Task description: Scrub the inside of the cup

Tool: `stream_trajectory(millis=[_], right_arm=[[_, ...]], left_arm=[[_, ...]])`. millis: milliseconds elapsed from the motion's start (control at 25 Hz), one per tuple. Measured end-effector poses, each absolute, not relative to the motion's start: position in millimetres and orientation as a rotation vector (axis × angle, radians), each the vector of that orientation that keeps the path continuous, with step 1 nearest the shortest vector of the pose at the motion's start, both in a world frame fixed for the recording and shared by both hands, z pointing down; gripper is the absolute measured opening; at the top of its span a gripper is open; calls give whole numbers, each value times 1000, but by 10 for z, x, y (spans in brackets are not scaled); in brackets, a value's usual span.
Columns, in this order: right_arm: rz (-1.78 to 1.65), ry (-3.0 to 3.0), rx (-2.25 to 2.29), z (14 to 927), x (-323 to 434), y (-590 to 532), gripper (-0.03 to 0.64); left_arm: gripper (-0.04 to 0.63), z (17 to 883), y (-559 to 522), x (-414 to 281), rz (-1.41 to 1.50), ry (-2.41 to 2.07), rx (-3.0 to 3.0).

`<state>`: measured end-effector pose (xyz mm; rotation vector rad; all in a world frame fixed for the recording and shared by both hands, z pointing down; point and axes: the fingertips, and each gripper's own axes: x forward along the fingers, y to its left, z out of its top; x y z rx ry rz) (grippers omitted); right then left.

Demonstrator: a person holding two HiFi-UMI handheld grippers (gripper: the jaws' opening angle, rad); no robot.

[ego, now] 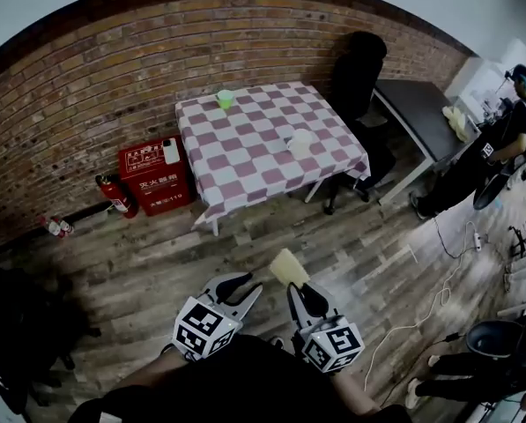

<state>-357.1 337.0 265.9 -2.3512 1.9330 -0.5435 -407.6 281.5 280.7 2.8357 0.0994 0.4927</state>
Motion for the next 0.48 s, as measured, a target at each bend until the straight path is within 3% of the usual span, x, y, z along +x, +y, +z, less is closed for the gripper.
stream_trajectory(millis=[480], right_arm=[[-695, 1764, -2485, 3022, -3779, 3180, 72]], left_arm=[[114, 3278, 2473, -4186, 574, 270, 2735]])
